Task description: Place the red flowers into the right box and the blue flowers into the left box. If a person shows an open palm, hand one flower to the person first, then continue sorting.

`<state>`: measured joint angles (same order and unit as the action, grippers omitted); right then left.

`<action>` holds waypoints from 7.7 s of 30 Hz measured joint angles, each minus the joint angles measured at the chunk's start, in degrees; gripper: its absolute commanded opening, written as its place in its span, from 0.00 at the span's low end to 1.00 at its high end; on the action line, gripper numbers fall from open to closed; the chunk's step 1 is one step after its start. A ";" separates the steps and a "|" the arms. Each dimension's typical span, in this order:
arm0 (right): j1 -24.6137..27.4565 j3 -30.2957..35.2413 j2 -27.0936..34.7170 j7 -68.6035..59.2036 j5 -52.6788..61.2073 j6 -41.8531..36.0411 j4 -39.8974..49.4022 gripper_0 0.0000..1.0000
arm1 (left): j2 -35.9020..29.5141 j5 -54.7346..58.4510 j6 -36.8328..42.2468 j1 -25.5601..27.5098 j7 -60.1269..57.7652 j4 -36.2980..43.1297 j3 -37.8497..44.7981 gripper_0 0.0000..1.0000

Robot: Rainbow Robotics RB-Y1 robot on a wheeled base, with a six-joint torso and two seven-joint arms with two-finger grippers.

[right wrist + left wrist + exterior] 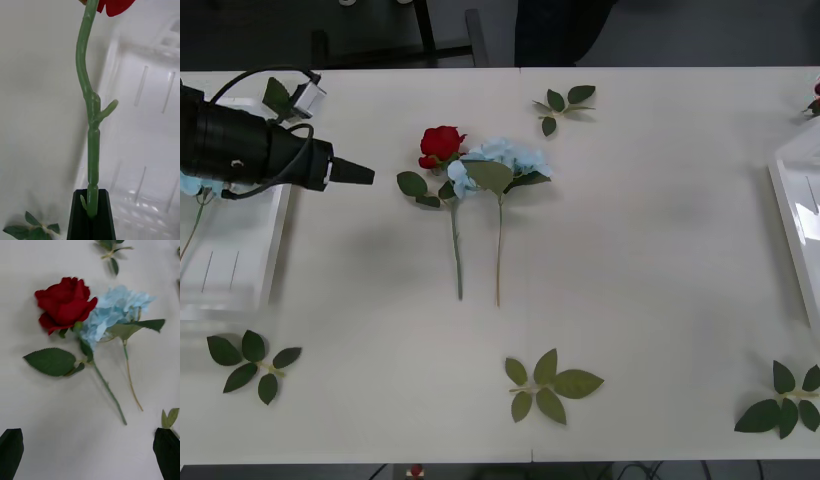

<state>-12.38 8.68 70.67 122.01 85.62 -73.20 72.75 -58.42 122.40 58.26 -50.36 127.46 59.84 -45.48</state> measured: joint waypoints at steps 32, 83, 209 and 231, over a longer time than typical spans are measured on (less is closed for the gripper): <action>1.81 1.81 -14.19 0.00 -22.16 6.42 -5.97 0.72 | 18.15 -72.30 21.97 -5.93 -102.01 14.60 -0.01 1.00; -18.18 6.94 -40.24 11.90 9.54 -5.85 -2.02 0.75 | 38.40 -94.56 7.40 -6.63 -109.06 -3.02 -6.38 0.00; -20.86 -22.81 -43.91 21.02 30.55 6.93 -9.52 0.75 | 32.47 19.99 -0.12 0.10 26.34 -8.14 12.68 0.00; -20.88 -28.31 -48.13 23.85 34.67 11.76 -9.52 0.00 | 32.56 20.02 -1.07 0.10 26.34 -8.14 12.68 0.00</action>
<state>-33.26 -19.63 22.55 145.86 120.28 -61.45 63.23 -25.86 142.42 57.19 -50.26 153.79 51.70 -32.80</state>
